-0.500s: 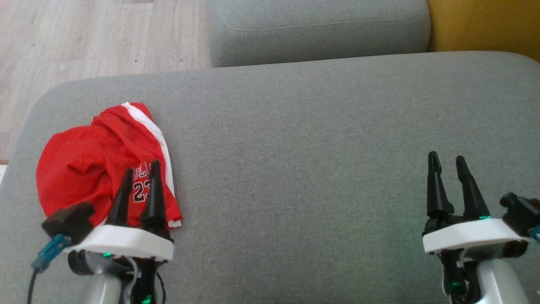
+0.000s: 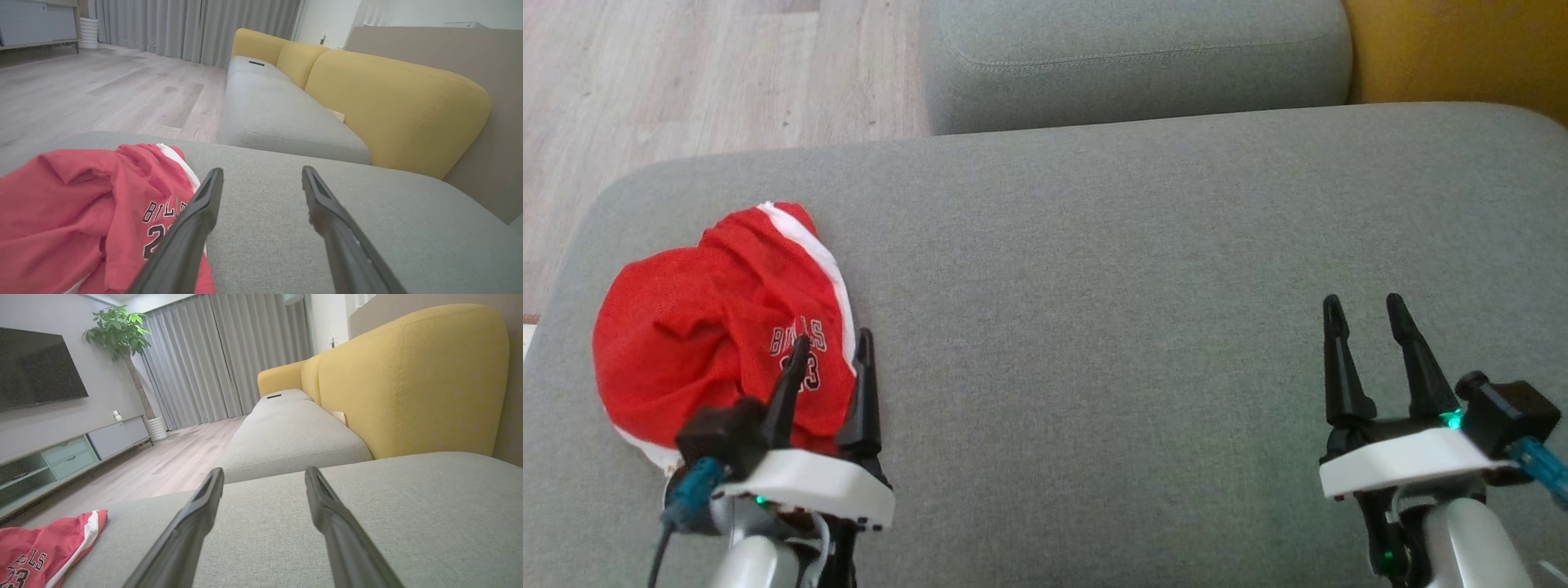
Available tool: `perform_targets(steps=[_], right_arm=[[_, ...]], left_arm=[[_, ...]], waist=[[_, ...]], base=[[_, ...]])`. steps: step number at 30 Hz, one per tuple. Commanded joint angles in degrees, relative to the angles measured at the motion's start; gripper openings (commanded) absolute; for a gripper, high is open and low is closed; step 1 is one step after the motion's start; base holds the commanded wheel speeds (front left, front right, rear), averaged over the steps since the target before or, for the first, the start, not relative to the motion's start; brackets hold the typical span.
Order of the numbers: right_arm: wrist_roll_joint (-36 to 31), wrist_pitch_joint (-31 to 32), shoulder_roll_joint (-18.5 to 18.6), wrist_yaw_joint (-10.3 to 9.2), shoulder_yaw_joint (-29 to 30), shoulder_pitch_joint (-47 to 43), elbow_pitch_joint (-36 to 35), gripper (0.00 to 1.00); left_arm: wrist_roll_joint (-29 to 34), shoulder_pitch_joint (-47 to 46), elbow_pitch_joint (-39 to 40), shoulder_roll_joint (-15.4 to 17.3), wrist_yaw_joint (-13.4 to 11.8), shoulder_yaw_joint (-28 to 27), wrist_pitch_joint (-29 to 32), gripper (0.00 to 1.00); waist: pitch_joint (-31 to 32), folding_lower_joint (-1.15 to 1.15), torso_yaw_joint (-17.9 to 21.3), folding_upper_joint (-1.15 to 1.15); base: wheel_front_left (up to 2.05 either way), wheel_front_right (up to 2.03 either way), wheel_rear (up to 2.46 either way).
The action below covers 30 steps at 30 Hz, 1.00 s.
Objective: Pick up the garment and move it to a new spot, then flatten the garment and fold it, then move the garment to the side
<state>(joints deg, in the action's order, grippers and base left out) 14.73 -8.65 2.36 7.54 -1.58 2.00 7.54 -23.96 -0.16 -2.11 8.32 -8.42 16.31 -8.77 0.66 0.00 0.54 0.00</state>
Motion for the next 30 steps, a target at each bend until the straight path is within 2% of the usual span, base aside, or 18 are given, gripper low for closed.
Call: perform_targets(steps=[1, 13, 18, 21, 30], right_arm=[[-1.78, -0.98, 0.42, -0.04, -1.14, 2.11, -1.95, 1.00], [-11.80, -3.01, 0.46, -0.05, -1.88, 2.77, -1.61, 1.00], [-13.16, -3.85, 0.48, -0.05, -2.41, 2.89, -1.33, 1.00], [-11.53, -4.36, 0.48, -0.05, -2.99, 2.78, -1.62, 1.00], [-4.91, -5.88, 0.51, -0.05, -3.82, 2.11, -0.74, 1.00]], left_arm=[[2.12, -2.37, 2.13, 1.30, -0.64, -0.61, -0.91, 1.00], [9.48, -2.61, 1.83, 2.74, -3.22, 3.35, -2.91, 1.00], [10.65, -2.46, 1.66, 2.12, -2.53, 3.47, -3.75, 1.00], [10.01, -1.97, 2.10, 0.70, -1.04, 2.03, -4.26, 1.00], [9.01, 0.52, 0.49, -4.43, 8.76, -5.50, -5.76, 1.00]], waist=[[0.04, 0.00, 0.01, 0.00], [0.13, 0.00, 0.01, 0.00], [0.15, 0.00, -0.01, 0.00], [0.15, 0.00, -0.04, 0.00], [0.48, 0.00, 0.03, 0.00]], base=[[0.00, 0.00, 0.00], [0.00, 0.00, 0.00], [0.00, 0.00, 0.00], [0.00, 0.00, 0.00], [0.00, 0.00, 0.00]])
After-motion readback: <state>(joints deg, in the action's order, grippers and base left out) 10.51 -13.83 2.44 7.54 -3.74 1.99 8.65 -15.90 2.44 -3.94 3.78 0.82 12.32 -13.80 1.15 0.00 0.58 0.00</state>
